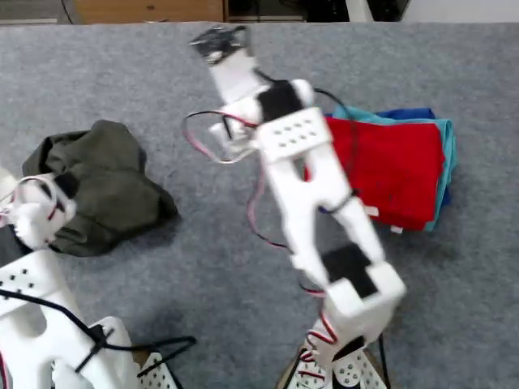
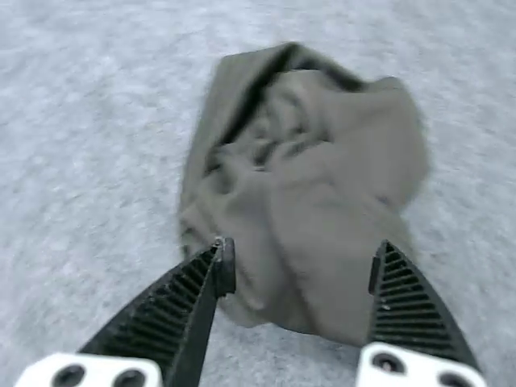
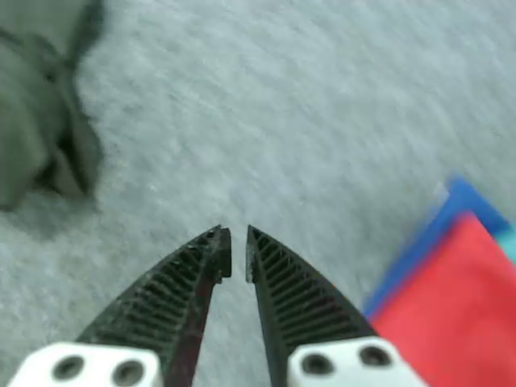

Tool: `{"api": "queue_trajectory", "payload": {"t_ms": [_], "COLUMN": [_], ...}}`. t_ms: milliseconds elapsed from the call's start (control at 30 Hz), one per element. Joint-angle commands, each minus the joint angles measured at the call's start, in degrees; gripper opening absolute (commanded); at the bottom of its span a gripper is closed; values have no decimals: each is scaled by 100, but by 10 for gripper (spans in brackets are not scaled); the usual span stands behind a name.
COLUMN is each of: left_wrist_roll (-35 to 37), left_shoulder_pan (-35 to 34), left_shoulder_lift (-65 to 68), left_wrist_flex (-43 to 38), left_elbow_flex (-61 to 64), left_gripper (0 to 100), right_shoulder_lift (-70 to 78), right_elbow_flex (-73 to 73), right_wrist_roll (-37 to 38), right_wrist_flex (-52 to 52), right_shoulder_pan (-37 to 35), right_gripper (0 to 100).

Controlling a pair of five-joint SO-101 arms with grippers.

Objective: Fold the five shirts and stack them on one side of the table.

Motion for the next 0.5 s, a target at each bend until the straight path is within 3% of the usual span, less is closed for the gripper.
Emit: {"api": "queue_trajectory", "payload": {"t_ms": [0,100,167,267,333,467], "left_wrist_roll": [-26,-369,-677,-844,-870,-862], "left_shoulder_pan": [-800,-1345,-1705,-2242,-2479,-2611], "left_shoulder_lift": [409,963,1279,1596,1648,1648], "left_wrist_flex": [35,53,97,378,431,440], "left_elbow_flex": [-264,-273,-273,-369,-334,-325], "left_gripper": [253,247,243,243,243,243], "right_shoulder_lift": [884,1930,2580,3503,4110,5191], "right_elbow_flex": [-1385,-2774,-3785,-5182,-5912,-6747], "right_wrist_roll": [53,18,-44,-800,-1204,-1240], "right_wrist_flex": [149,712,1213,1635,1609,1565], "right_shoulder_pan": [-611,-1059,-1358,-1754,-1938,-2255], "right_gripper": [58,89,177,320,336,306]}}
